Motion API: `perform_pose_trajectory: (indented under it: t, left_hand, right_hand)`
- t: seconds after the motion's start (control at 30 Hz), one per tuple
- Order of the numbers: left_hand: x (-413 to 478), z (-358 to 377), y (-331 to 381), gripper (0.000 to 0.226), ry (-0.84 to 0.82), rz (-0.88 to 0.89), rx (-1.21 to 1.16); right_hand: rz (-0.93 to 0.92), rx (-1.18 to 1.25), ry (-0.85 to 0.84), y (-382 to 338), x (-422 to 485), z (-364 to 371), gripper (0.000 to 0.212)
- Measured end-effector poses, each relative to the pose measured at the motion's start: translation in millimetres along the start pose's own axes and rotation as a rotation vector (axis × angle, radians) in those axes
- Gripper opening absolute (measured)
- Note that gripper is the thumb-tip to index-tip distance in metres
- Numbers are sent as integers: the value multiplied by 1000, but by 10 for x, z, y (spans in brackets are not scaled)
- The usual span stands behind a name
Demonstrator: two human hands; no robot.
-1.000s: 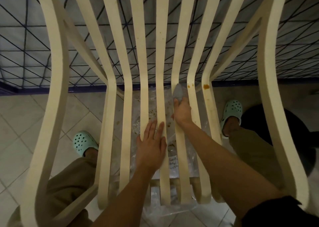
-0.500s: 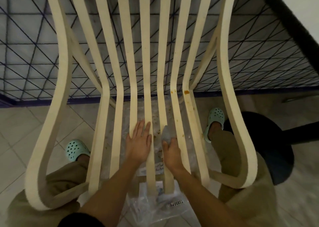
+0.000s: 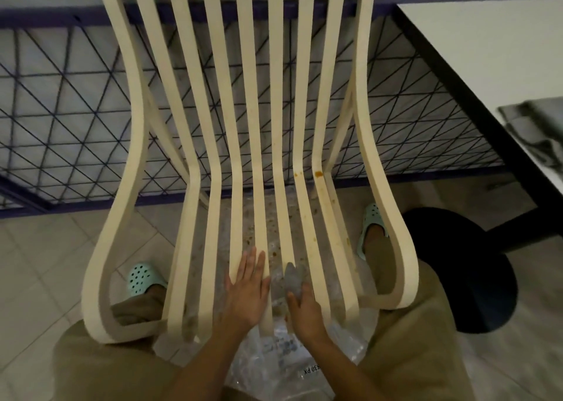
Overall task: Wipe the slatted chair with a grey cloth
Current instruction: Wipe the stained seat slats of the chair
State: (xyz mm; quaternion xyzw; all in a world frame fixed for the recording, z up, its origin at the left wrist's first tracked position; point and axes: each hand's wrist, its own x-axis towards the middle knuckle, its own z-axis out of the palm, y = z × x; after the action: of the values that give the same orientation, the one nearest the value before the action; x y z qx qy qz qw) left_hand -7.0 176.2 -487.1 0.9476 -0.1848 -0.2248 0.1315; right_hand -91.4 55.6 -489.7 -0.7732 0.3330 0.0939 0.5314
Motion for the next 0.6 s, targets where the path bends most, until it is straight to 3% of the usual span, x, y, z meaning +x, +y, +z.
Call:
perform_pose_trajectory:
  t: [0.2,0.3,0.4,0.6]
  left_hand:
    - [-114,3,4,59,-17,7,-19]
    - [-143,5,-11,62,-39,11,-30]
    - [-166,-6,-14,69,-52,12,-33]
    - [-195,-23,-12,62,-63,13,-4]
  right_hand:
    - [5,-125,-52,13,-70,-74,29]
    - [60,-291,-176,-57,-27,-190,40]
    - [-18,-409,-267,-69,-30,-350,48]
    - [-119,-390,-108,-318,-119,-753,41]
